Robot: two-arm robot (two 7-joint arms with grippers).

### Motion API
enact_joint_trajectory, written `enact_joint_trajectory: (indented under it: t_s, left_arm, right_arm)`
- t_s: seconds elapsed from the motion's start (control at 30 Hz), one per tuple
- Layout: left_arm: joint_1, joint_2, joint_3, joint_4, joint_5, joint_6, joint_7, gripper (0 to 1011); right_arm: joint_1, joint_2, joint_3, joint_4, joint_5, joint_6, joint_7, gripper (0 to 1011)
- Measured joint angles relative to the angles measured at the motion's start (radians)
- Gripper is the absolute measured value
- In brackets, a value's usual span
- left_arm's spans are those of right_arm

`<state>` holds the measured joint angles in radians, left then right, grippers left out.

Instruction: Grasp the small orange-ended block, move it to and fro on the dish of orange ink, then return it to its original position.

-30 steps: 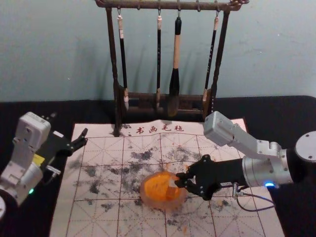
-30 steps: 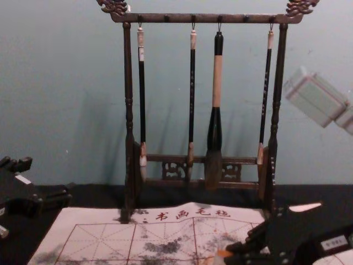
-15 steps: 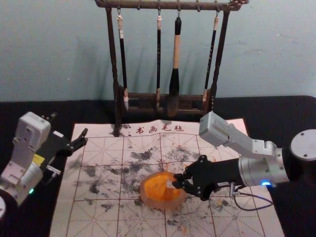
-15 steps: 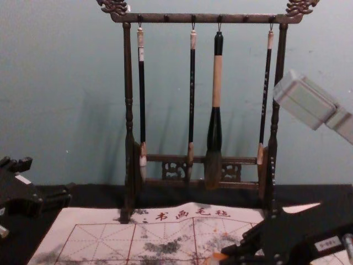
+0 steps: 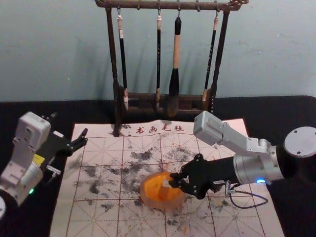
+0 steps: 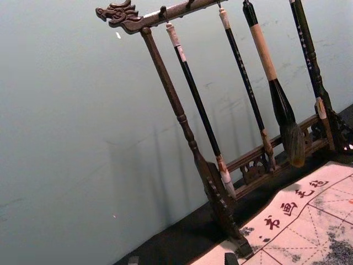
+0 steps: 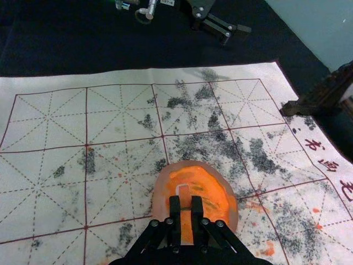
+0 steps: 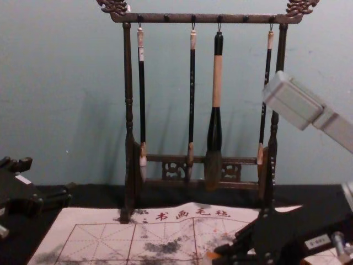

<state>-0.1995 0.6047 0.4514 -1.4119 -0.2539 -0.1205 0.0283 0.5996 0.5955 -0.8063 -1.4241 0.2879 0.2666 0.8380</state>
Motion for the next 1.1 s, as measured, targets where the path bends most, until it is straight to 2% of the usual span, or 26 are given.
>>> enact_joint_trajectory:
  t_s: [0.67, 0.87, 1.1]
  left_arm:
    - [0.0, 0.0, 0.0, 0.0, 0.0, 0.0, 0.0, 1001]
    - [0.0, 0.0, 0.0, 0.0, 0.0, 0.0, 0.0, 1001]
    - [0.0, 0.0, 0.0, 0.0, 0.0, 0.0, 0.0, 1001]
  right_arm:
    - [0.029, -0.027, 0.006, 0.056, -0.009, 0.003, -0.02, 80]
    - [0.028, -0.016, 0.016, 0.046, -0.011, 0.009, -0.026, 80]
    - [0.01, 0.013, 0.025, 0.001, -0.007, 0.025, -0.03, 80]
